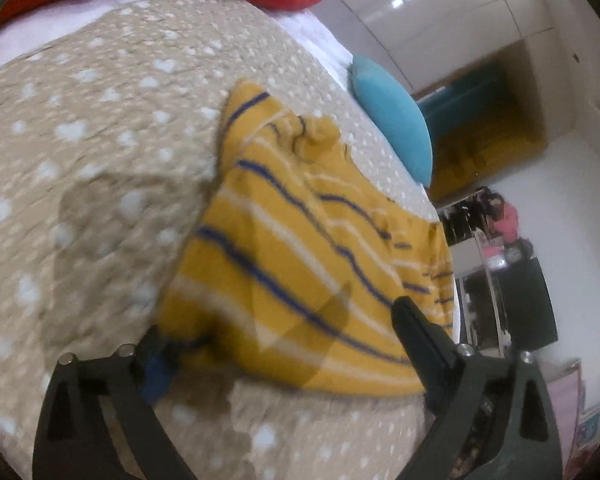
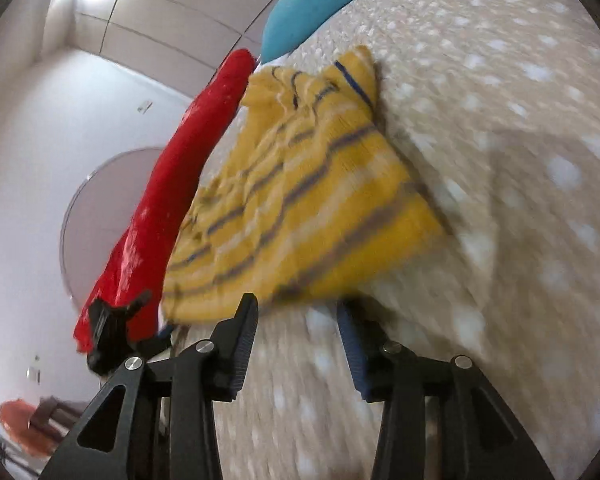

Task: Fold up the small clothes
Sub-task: 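Grasp the edge of the yellow striped sweater with the right gripper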

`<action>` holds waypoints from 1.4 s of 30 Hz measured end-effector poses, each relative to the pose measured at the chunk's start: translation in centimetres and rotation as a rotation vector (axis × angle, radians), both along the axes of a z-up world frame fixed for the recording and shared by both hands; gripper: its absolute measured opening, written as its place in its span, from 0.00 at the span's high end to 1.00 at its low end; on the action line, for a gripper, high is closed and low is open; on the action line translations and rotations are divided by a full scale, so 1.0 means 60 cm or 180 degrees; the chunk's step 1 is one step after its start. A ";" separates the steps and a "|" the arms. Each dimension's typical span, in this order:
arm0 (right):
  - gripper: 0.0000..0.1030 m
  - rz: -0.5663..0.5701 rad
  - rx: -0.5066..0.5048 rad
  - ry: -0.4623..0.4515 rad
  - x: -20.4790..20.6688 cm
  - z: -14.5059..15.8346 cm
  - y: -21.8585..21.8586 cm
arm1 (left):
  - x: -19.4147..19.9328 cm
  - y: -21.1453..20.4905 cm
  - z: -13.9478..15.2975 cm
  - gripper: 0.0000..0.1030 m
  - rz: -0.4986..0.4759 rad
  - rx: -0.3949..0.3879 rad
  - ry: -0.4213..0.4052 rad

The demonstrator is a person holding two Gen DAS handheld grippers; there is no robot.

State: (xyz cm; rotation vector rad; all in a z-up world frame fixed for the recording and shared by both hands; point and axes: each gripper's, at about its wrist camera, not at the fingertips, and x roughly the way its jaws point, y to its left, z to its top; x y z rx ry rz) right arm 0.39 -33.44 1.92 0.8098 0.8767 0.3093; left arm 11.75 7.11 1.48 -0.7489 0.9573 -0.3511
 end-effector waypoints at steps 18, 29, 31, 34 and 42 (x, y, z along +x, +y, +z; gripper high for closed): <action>0.90 -0.0163 0.0460 0.0043 -0.090 0.017 -0.022 | -0.135 -0.016 0.054 0.86 -0.0019 0.0453 0.0248; 0.78 -0.0701 -0.0190 -0.0228 -0.244 0.089 -0.106 | -0.296 -0.009 0.093 0.23 0.0414 0.1126 -0.0066; 0.78 -0.0641 -0.0325 -0.0376 -0.234 0.128 -0.095 | -0.321 -0.026 0.111 0.23 0.0450 0.1334 -0.0217; 0.78 -0.0306 -0.0492 -0.0478 -0.189 0.166 -0.043 | -0.342 -0.044 0.114 0.22 0.0416 0.1526 -0.0331; 0.79 -0.0184 -0.0715 0.0138 0.033 0.086 0.027 | -0.377 -0.057 0.085 0.20 0.0251 0.1572 -0.0317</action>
